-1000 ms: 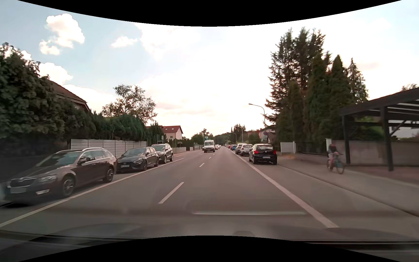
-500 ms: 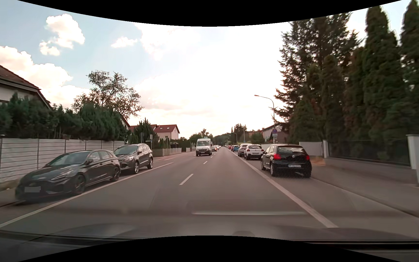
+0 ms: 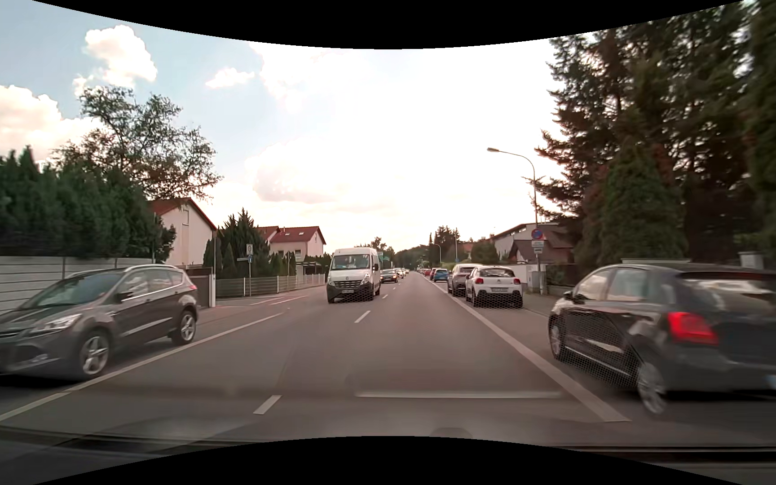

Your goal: Follow the waypoints while adhering to traffic rules and regulations

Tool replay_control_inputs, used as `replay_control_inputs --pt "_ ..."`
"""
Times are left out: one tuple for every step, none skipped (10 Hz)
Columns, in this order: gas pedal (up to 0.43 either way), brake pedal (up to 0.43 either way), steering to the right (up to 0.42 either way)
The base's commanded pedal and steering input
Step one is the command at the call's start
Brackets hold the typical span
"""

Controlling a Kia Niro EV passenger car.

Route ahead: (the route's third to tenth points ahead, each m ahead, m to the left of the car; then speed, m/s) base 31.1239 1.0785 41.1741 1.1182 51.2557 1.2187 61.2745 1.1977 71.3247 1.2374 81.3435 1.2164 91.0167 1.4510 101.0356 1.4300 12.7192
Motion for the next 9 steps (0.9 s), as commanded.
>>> replay_control_inputs --pt "0.047 0.000 -0.004" --pt "0.047 0.000 -0.004" --pt "0.047 0.000 -0.004" --pt "0.047 0.000 -0.005" --pt "0.047 0.000 -0.004" --pt "0.047 0.000 -0.005" --pt "0.047 0.000 -0.005" --pt "0.047 0.000 -0.004" --pt "0.047 0.000 -0.004"
